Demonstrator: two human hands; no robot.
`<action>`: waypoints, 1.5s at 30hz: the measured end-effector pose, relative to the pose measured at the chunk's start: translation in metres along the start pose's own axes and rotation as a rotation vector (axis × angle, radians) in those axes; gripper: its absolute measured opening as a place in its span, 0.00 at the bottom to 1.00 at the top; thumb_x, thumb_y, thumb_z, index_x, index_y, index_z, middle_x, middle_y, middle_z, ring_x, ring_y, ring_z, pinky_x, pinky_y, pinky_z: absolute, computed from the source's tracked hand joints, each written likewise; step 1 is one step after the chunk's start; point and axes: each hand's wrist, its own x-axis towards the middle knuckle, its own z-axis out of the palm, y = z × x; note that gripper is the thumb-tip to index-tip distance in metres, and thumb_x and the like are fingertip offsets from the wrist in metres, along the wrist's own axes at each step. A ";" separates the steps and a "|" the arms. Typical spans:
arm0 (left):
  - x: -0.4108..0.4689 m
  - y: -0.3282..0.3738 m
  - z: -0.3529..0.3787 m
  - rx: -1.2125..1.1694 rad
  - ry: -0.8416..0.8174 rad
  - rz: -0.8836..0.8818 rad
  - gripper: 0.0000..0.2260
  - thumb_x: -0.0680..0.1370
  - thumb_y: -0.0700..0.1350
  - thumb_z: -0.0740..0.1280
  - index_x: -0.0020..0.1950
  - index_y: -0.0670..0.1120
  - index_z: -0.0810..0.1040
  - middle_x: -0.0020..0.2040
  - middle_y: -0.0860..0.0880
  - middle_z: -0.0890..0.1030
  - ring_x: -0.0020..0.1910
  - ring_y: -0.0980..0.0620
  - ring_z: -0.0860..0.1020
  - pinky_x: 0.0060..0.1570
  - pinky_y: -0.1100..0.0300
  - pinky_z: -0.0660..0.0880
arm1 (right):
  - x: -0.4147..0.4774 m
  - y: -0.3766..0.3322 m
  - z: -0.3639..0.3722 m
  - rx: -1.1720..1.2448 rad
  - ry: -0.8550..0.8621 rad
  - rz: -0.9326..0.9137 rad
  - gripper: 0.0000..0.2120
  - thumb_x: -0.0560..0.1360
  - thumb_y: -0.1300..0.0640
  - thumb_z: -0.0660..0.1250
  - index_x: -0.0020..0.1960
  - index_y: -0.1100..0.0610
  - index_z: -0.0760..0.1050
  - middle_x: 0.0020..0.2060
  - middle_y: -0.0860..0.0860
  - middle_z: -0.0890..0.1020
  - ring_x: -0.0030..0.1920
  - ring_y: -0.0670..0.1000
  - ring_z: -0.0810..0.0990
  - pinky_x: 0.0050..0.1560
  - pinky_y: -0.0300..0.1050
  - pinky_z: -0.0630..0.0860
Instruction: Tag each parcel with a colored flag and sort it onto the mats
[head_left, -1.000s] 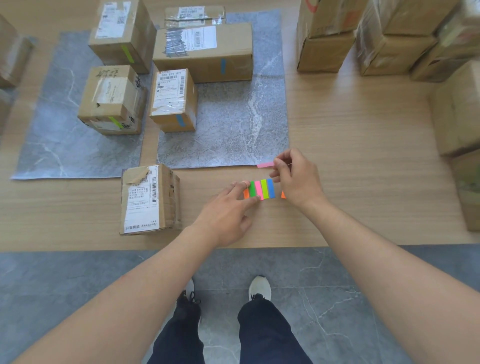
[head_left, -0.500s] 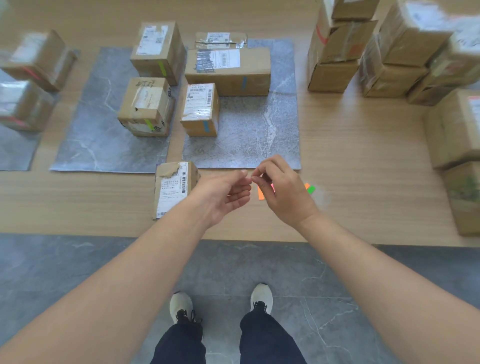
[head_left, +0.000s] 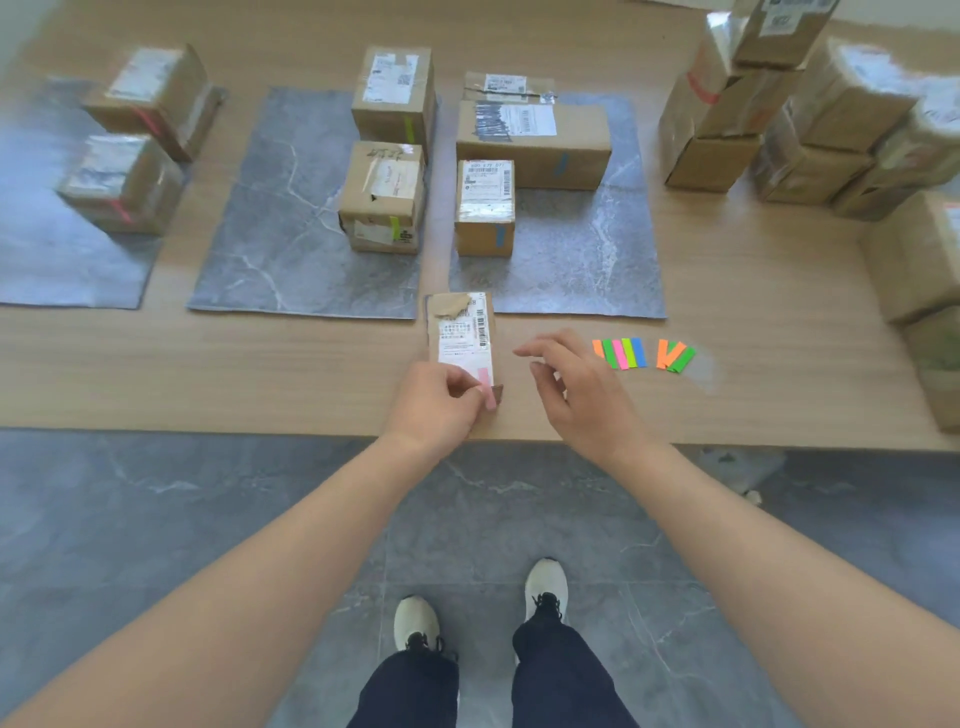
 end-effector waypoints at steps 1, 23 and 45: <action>-0.003 -0.008 -0.004 0.031 -0.003 0.026 0.14 0.77 0.41 0.68 0.32 0.51 0.84 0.29 0.47 0.82 0.30 0.50 0.78 0.44 0.44 0.82 | -0.003 -0.005 0.005 -0.016 -0.024 0.011 0.14 0.81 0.66 0.61 0.62 0.58 0.80 0.58 0.51 0.79 0.48 0.50 0.79 0.46 0.55 0.80; 0.019 -0.045 0.014 0.325 0.145 0.069 0.15 0.75 0.49 0.69 0.28 0.53 0.78 0.24 0.51 0.74 0.27 0.49 0.72 0.28 0.58 0.65 | 0.018 0.005 0.050 -0.262 -0.141 -0.164 0.12 0.74 0.54 0.75 0.55 0.57 0.79 0.62 0.53 0.78 0.48 0.56 0.81 0.31 0.53 0.80; 0.029 -0.053 -0.030 0.001 0.313 -0.154 0.10 0.77 0.52 0.59 0.42 0.54 0.79 0.43 0.49 0.85 0.48 0.47 0.82 0.54 0.47 0.79 | 0.022 0.011 0.074 -0.373 0.023 -0.220 0.20 0.67 0.52 0.79 0.49 0.55 0.71 0.53 0.56 0.78 0.37 0.54 0.75 0.28 0.42 0.64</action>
